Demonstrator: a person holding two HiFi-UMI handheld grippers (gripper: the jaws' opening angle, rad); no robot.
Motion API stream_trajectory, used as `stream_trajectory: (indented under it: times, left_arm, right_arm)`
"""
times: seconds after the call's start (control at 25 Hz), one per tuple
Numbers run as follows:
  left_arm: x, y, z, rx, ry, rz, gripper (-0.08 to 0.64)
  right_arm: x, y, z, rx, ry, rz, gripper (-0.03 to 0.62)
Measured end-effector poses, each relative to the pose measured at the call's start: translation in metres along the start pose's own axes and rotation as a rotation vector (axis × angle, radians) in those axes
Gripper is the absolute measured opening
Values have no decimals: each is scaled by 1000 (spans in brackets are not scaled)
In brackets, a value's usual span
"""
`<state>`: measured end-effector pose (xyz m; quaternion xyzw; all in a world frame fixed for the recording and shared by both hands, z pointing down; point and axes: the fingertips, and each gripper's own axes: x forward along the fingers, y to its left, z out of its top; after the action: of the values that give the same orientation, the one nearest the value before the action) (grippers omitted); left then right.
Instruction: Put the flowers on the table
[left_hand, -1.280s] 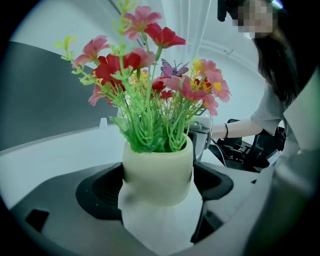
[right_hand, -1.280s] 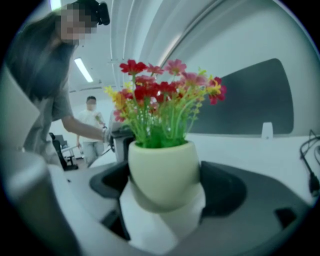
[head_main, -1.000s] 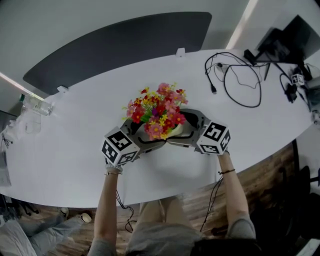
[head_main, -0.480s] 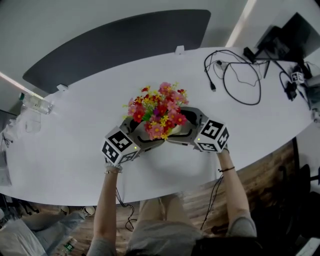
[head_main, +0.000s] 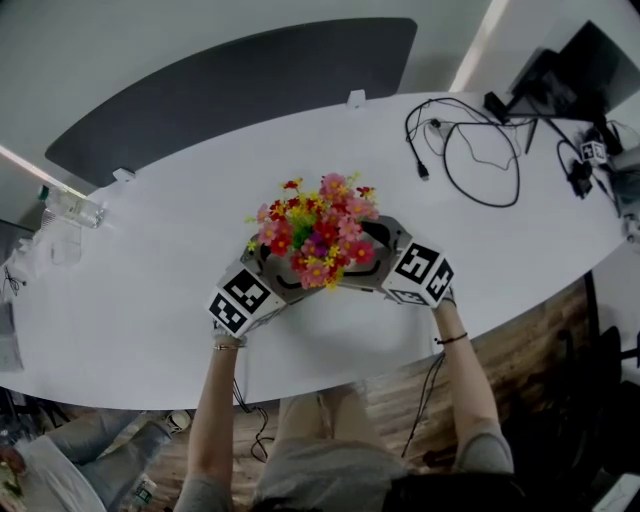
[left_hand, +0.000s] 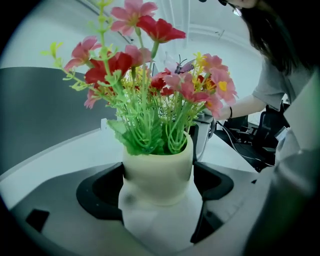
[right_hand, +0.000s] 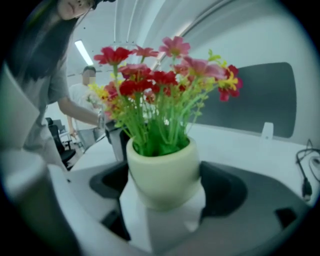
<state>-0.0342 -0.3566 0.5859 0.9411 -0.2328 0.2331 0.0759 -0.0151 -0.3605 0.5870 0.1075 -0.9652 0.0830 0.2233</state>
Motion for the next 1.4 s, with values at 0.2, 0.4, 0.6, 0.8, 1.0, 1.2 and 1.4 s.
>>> stream_trajectory:
  times: [0.2,0.4,0.6,0.8,1.0,1.2,1.4]
  left_arm:
    - [-2,0,-2,1,-21,48,446]
    - [-3,0,-3,-11,-27,81,446]
    - [-5,0,-4,-29,-28,116,446]
    - [-12,2,-10,-60,-27,155,446]
    - [-22,0,-8,-106,-79,185,445]
    - [-33,-3,-8,-150,-101,227,443]
    - [-40,-12,-7,-183,-120,254,434]
  right_arm:
    - [-1,0,-3,6,14,-26,446]
    - [-3,-2,-4,17,11,-51,446]
    - [-3,-2,-5,33,13,-66,446]
    - [-5,-2,-3,60,-13,-75,446]
    - [-17,-5,-3,82,-43,-119,446]
    - [-30,-4,-2,127,-91,-163,445]
    - [-40,4,-3,157,-118,-196,442]
